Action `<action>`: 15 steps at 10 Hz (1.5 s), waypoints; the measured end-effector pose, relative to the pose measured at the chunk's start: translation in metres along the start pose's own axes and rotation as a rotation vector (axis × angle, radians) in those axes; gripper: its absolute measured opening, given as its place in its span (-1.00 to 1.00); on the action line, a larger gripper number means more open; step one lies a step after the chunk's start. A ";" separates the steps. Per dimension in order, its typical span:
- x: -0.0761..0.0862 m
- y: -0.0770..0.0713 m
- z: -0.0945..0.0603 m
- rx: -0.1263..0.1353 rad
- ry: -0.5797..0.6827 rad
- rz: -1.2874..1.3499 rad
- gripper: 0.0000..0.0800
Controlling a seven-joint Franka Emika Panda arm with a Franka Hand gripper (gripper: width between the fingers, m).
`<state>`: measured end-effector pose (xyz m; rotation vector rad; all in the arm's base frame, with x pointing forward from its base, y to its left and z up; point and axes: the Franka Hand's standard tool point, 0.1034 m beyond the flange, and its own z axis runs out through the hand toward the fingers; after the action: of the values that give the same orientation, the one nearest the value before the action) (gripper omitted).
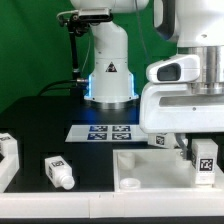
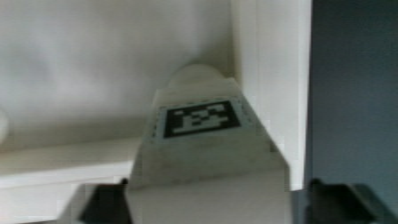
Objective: Assemble one leg
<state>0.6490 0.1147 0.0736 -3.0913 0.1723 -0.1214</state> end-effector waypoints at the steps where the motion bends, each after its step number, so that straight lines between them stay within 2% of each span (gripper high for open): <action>1: 0.000 0.002 0.000 -0.002 -0.001 0.061 -0.02; 2: 0.000 0.003 0.000 -0.003 -0.001 0.134 -0.28; 3: 0.000 0.003 0.001 -0.004 -0.001 0.178 -0.28; 6: -0.001 0.009 0.001 -0.009 -0.002 0.750 -0.28; 9: -0.003 0.015 0.003 0.041 -0.060 1.227 -0.28; 11: -0.004 0.016 0.003 0.039 -0.066 1.295 -0.26; 12: -0.007 0.016 0.003 0.025 -0.075 1.178 -0.26; 13: -0.010 0.014 0.002 0.001 -0.117 0.977 0.27; 14: -0.007 0.014 0.001 0.007 -0.128 0.841 0.27; 15: -0.011 0.011 0.000 0.003 -0.158 0.735 0.55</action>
Offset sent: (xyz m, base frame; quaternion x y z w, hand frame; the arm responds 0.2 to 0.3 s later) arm 0.0027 -0.0060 -0.0023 -0.0089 0.0249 0.3031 0.9526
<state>0.6370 0.1048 0.0718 -2.7909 1.2498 0.1469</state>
